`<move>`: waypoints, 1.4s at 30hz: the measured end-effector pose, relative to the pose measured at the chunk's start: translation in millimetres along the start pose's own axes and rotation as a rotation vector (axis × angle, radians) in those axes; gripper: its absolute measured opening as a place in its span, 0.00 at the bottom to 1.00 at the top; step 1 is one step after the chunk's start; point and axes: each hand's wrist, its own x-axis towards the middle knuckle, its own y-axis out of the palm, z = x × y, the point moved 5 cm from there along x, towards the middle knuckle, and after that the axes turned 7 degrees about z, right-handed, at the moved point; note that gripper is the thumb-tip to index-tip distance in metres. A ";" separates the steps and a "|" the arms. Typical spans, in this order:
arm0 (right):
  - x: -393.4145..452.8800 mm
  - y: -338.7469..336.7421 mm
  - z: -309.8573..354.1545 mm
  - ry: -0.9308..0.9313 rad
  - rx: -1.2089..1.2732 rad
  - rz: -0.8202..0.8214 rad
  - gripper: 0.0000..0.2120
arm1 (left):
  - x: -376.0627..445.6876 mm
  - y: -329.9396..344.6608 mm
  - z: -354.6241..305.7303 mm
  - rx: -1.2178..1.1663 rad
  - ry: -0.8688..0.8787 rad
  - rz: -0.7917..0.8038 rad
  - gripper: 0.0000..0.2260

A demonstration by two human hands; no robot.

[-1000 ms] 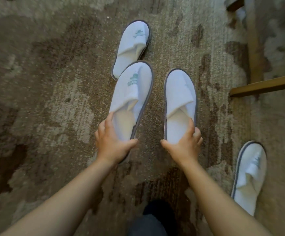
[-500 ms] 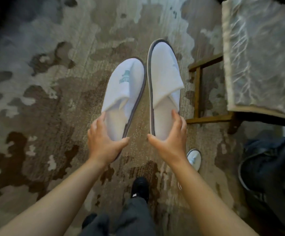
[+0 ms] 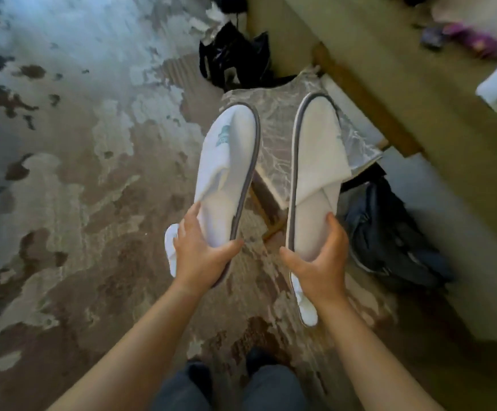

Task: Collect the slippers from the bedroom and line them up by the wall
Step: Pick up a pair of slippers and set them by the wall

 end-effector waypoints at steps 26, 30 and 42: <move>-693.9 -170.8 -119.5 0.888 0.206 -1.430 0.42 | -580.7 236.1 -56.4 0.366 0.982 1.408 0.36; -807.8 -179.3 -131.8 0.965 0.213 -1.543 0.43 | -704.4 250.7 -26.7 0.394 1.018 1.585 0.35; -1027.0 -206.4 -197.8 1.098 0.255 -1.860 0.42 | -958.6 337.5 35.5 0.451 1.063 1.920 0.34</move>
